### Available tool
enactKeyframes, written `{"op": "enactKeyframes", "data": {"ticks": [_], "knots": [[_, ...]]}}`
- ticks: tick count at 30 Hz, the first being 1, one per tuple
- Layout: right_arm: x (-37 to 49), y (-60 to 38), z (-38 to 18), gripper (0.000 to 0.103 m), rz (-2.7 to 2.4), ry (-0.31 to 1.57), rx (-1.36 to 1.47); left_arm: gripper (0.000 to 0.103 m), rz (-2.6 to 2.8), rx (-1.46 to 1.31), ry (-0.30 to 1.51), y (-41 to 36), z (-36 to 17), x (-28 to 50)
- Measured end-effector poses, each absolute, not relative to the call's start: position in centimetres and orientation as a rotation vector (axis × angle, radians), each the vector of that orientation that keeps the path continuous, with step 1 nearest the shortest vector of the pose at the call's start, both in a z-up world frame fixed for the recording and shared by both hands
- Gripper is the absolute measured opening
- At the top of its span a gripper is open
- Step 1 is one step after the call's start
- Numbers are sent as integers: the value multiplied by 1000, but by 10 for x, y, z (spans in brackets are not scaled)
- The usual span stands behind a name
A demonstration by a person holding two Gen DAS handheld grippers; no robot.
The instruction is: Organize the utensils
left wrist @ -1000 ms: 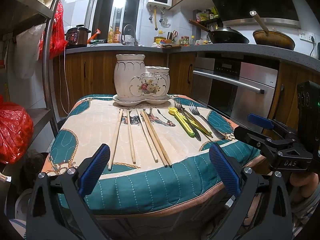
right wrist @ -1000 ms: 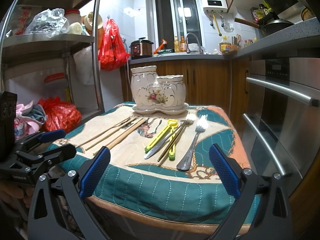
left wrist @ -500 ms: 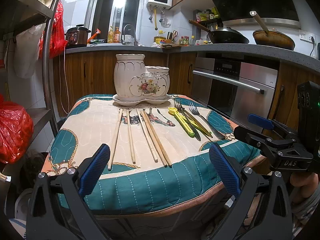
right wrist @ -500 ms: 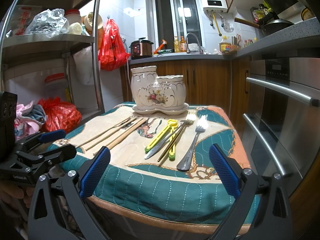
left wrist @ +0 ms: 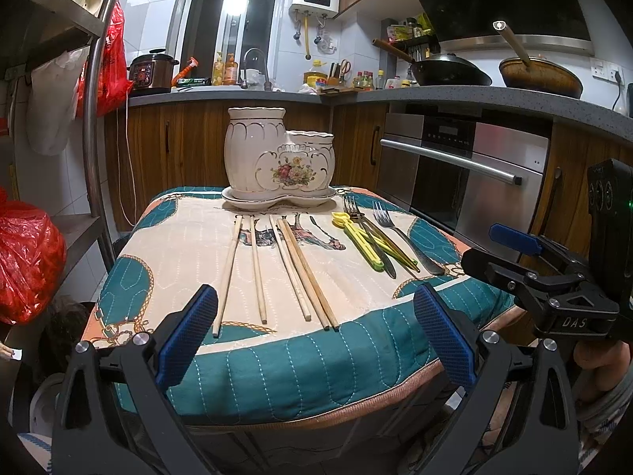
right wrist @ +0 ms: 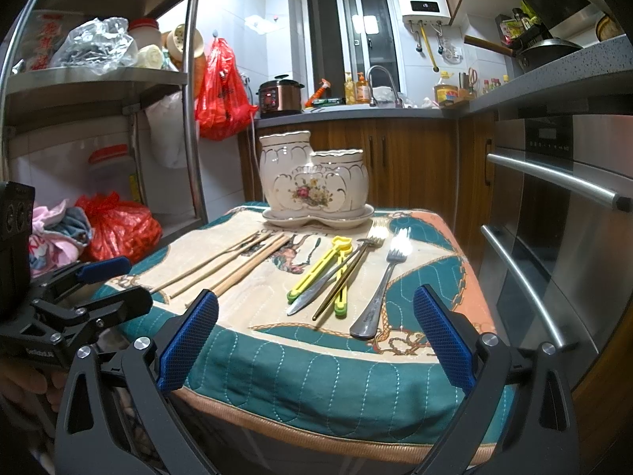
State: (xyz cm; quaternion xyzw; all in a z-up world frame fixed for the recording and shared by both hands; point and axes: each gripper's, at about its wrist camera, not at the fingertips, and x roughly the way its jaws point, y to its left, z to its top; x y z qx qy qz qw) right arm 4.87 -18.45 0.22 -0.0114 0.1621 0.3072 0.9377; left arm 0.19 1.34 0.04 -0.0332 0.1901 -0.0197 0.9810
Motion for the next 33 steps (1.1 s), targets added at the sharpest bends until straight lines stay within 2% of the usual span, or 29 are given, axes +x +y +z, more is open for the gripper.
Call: {"op": "enactKeyframes", "data": {"ticks": [19,27,31,33], "knots": [[50,-179,4,98,619,339,-16,98,-43,-74,390,14,0,2],[75,-187,17,98,590,414,13,98,-21,-109,441,28,7,21],[102,-193,22,98,556,478,10,98,20,-89,528,42,13,43],[117,-196,21,94,556,524,18,88,24,-99,574,50,15,54]]}}
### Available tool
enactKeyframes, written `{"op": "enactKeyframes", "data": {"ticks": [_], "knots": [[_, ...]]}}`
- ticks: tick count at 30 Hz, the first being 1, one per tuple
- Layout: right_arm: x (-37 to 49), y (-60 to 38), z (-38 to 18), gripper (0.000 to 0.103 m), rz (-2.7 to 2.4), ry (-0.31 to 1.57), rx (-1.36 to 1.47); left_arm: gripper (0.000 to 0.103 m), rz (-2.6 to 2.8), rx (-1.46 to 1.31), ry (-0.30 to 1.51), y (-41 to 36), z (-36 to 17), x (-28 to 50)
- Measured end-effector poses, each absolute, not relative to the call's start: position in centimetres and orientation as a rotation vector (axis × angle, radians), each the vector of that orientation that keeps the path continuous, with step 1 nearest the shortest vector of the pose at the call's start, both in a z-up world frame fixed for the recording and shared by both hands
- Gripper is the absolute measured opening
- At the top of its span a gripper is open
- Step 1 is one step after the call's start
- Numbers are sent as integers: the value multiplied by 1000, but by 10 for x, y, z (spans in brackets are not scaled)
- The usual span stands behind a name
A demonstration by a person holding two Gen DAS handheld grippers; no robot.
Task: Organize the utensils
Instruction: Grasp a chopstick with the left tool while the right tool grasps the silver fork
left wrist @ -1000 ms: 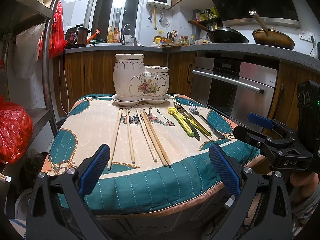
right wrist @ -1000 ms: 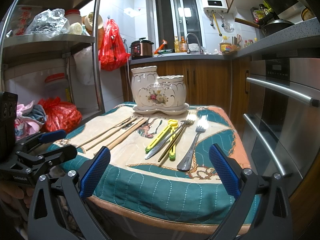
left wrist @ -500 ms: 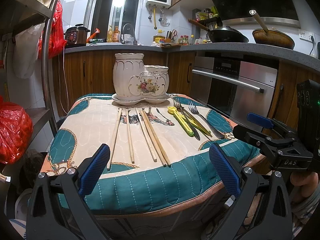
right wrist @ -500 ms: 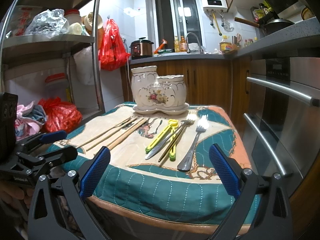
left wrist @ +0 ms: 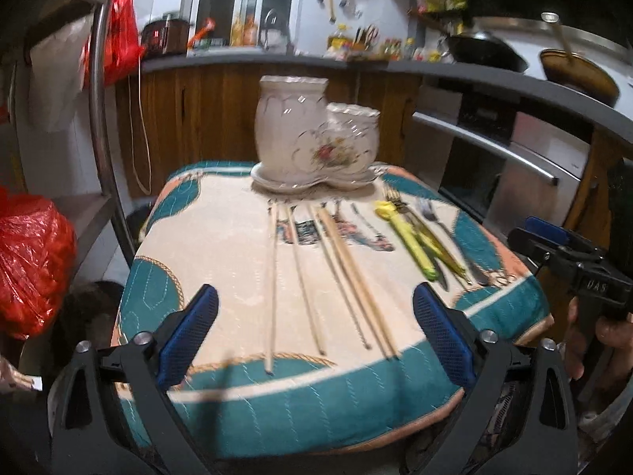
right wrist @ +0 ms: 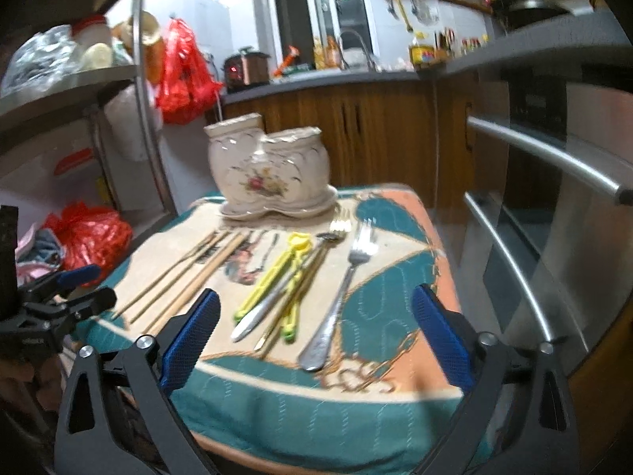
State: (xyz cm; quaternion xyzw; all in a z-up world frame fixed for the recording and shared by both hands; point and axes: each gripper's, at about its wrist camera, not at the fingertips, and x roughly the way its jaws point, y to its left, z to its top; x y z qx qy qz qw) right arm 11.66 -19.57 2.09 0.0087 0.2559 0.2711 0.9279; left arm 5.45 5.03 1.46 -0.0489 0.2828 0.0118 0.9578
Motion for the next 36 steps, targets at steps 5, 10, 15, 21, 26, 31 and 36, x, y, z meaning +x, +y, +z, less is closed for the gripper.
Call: {"op": "enactKeyframes", "data": {"ticks": [5,10,15,21,26,31,36], "knots": [[148,-193,14,69,543,631,-44,69,25,-78,687,64,17,90],[183,-178,11,61,559,750,-137,54,10,-41,836,75,16,129],[218,-164,8,40,569,886,-180,35,31,-16,956,86,18,156],[238,-153,-5,33,572,1008,-217,31,-8,28,1073,83,7,175],[238,-144,-4,25,575,1037,-302,31,-7,54,1136,81,-2,184],[247,-131,0,22,587,1146,-399,31,-18,48,1211,83,-2,198],[252,-116,1,22,540,1271,-464,31,-36,50,1296,85,0,213]]}}
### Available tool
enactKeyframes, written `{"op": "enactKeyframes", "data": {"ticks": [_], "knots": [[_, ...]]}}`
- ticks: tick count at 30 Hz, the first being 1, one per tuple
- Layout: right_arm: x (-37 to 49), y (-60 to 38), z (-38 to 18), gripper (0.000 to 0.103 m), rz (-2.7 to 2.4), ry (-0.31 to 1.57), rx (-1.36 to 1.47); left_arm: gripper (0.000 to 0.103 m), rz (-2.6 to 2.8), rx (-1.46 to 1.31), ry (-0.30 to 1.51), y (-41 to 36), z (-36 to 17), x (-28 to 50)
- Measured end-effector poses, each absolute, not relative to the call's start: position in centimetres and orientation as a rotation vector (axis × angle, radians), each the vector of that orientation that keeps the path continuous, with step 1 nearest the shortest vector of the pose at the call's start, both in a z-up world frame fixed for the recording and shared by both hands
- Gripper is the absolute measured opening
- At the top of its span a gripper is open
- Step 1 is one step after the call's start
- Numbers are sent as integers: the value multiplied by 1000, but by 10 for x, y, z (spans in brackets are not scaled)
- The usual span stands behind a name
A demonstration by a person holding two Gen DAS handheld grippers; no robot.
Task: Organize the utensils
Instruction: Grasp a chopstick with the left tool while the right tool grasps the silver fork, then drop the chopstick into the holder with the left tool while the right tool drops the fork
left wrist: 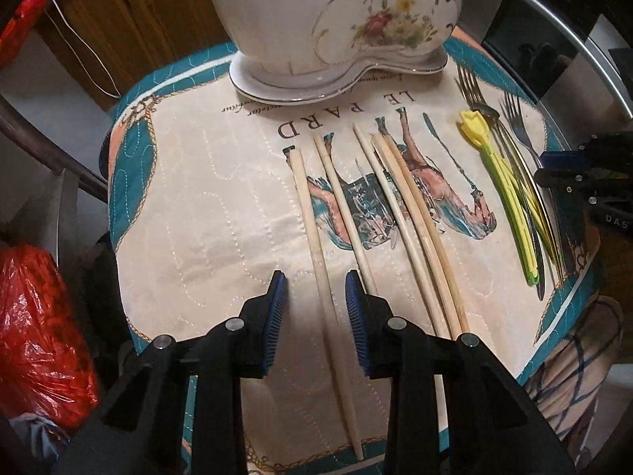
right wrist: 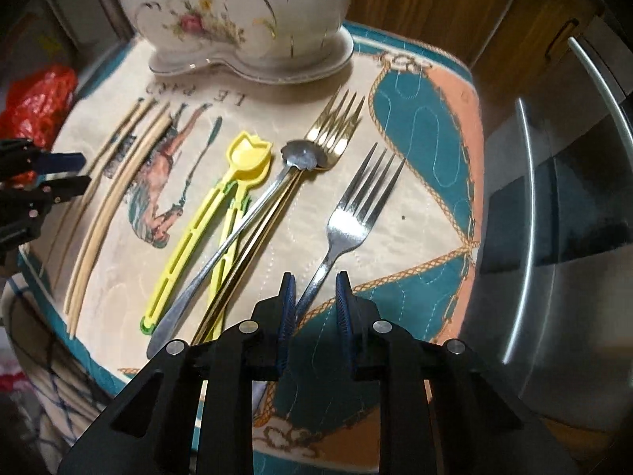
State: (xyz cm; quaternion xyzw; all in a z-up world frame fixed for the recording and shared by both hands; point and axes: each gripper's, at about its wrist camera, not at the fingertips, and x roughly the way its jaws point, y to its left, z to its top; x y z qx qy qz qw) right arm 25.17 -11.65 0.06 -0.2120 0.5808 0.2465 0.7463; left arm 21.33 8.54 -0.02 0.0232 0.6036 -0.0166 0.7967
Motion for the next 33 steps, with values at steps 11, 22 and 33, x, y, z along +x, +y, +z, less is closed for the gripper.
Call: {"op": "enactKeyframes", "data": {"ticks": [11,22,33], "knots": [[254,-120,4,6,538,1335,-356,6,-33,-48,1296,113,-1,219],[274,-148,26,6,558,1233,-216,6,-57,-159,1091,149,30,180],[262,-140,110,6,650,798,-120,6,-15,-189,666,147,127,171]]}}
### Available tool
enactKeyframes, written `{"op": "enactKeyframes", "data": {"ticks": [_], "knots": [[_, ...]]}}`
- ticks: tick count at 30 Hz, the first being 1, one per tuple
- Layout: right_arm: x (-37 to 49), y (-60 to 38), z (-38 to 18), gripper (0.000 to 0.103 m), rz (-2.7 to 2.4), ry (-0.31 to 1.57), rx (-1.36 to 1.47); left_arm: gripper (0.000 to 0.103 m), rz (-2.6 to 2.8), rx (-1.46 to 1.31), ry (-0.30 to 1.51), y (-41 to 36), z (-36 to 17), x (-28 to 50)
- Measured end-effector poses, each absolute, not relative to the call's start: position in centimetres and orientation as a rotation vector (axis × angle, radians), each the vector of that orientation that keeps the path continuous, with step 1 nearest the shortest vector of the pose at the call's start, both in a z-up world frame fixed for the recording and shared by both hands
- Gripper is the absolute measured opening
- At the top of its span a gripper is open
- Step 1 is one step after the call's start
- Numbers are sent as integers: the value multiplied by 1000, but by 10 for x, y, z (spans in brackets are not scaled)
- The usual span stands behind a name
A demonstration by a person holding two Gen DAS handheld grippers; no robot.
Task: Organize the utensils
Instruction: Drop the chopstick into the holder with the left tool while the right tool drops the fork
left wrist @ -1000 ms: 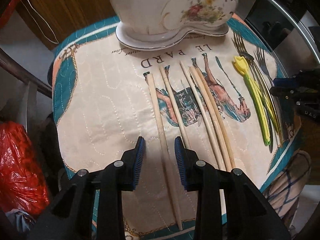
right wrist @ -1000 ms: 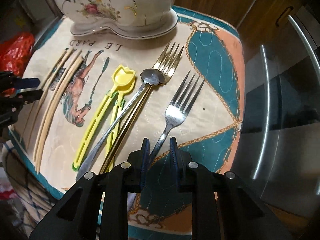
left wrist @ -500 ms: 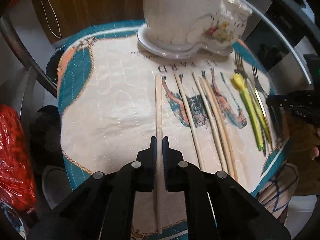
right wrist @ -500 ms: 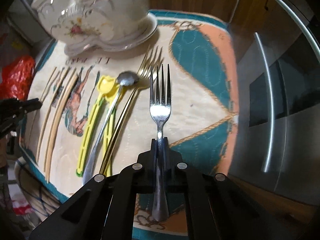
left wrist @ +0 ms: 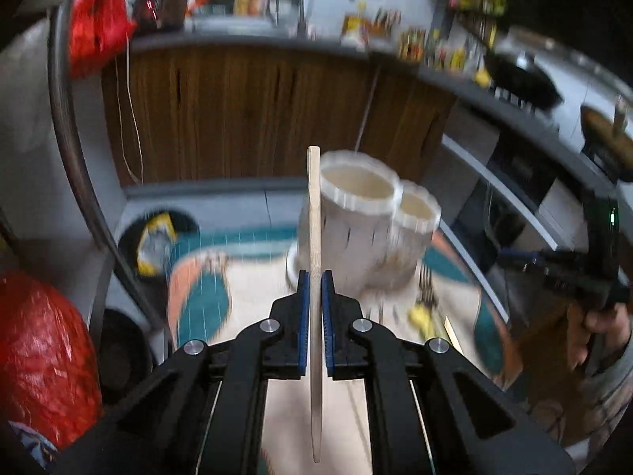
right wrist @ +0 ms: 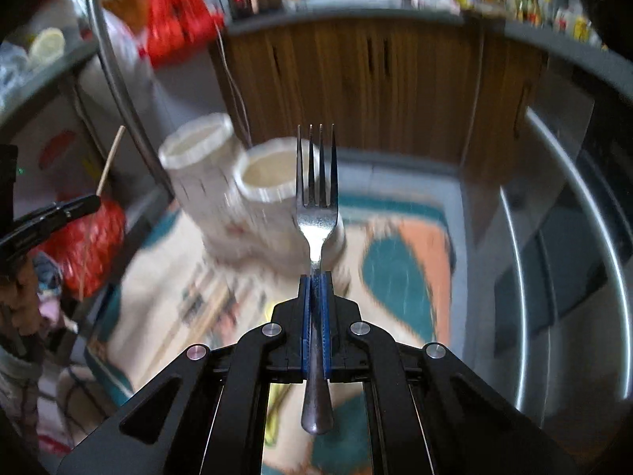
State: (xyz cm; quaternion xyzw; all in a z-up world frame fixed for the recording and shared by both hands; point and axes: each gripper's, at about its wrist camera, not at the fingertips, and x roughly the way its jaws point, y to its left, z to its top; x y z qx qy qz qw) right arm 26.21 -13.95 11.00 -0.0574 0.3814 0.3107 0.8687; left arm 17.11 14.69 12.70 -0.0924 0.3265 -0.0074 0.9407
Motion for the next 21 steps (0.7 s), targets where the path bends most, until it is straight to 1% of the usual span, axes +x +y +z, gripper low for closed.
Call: {"op": "enactKeyframes", "data": {"ticks": [4,9,12,16,21], "knots": [[261,-132,120,6,652,634,-60,6,-19,-217,514,144,149,179],[274,-128,129,6,664,496,25,6,-30,-186,394,128,165,202],[285,-117,140,6,678,450,61,6,-41,-162,340,119,176,224],[309,-101,151,6,684,392,59,6,-40,-197,275,118,184,258],[325,-84,153,6,701,364,54,6,-9,-222,217,121,180,282]]}}
